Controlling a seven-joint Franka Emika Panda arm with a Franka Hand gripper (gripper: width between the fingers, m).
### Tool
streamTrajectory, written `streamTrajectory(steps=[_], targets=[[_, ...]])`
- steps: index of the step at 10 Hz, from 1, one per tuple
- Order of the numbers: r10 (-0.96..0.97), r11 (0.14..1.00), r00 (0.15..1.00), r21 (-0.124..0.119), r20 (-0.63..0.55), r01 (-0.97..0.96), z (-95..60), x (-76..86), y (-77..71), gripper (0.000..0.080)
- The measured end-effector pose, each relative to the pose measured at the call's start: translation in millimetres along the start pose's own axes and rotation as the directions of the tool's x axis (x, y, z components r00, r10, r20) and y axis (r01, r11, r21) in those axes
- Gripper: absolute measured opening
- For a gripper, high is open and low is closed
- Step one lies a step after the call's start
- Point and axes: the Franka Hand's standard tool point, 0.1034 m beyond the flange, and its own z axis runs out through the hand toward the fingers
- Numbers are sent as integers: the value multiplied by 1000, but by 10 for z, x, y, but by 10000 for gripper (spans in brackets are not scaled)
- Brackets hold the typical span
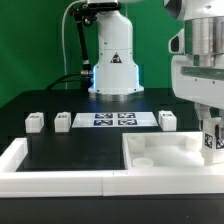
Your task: Assemble square table
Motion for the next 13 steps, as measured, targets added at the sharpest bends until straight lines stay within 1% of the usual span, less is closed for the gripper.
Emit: streamTrajectory(steps=[1,2,3,4,5,6,7,8,9,12,13], targets=[[-36,999,999,0,0,36,0,-1,0,469],[-93,996,996,1,0,93,0,-6,-2,469],[-190,982,982,9,-3,190,2,-26,-13,608],[-306,952,952,21,-10,307,4,-42,-28,636],[-401,916,916,21,-12,401,3,-43,-31,636],[-528,849,849,19,-15,529,1,-14,-31,648],[-607,794,794,16,-16,607,5,14,-28,648],[-658,753,753,14,-16,658,12,25,-36,649],[-723,690,690,9,-14,723,14,26,-37,649],[-836,549,549,-3,-13,836,4,1,-48,649],[-874,485,485,-8,-14,874,3,8,-47,649]])
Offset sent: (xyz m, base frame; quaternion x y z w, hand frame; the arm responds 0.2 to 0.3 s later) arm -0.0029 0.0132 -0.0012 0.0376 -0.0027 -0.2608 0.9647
